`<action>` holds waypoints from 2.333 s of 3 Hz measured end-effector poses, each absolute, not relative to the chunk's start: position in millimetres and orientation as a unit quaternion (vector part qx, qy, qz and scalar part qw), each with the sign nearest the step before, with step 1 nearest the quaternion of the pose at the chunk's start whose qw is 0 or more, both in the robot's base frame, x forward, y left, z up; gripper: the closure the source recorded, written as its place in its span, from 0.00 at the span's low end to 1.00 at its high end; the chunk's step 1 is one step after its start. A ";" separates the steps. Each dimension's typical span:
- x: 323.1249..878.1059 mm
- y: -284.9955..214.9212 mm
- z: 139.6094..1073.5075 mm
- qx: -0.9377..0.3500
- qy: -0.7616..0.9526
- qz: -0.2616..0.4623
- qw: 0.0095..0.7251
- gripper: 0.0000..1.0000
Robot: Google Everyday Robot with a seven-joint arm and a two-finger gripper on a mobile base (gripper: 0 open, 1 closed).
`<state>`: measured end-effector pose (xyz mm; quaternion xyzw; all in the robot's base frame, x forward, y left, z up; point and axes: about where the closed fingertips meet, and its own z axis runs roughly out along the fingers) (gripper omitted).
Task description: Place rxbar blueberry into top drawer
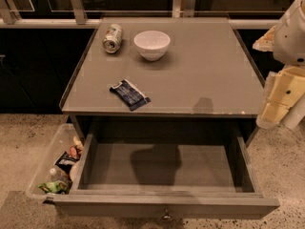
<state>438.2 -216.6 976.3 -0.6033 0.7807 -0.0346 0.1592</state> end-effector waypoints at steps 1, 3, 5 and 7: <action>439.9 -214.3 977.4 -0.605 0.778 -0.037 0.163 0.00; 478.9 -155.7 972.6 -0.670 0.719 -0.002 0.187 0.00; 515.3 -98.7 960.6 -0.724 0.662 0.034 0.190 0.00; 502.8 -83.9 950.0 -0.745 0.634 0.058 0.197 0.00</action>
Offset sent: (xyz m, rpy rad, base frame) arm 0.0462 0.0555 -0.0081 0.0475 -0.0234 0.1831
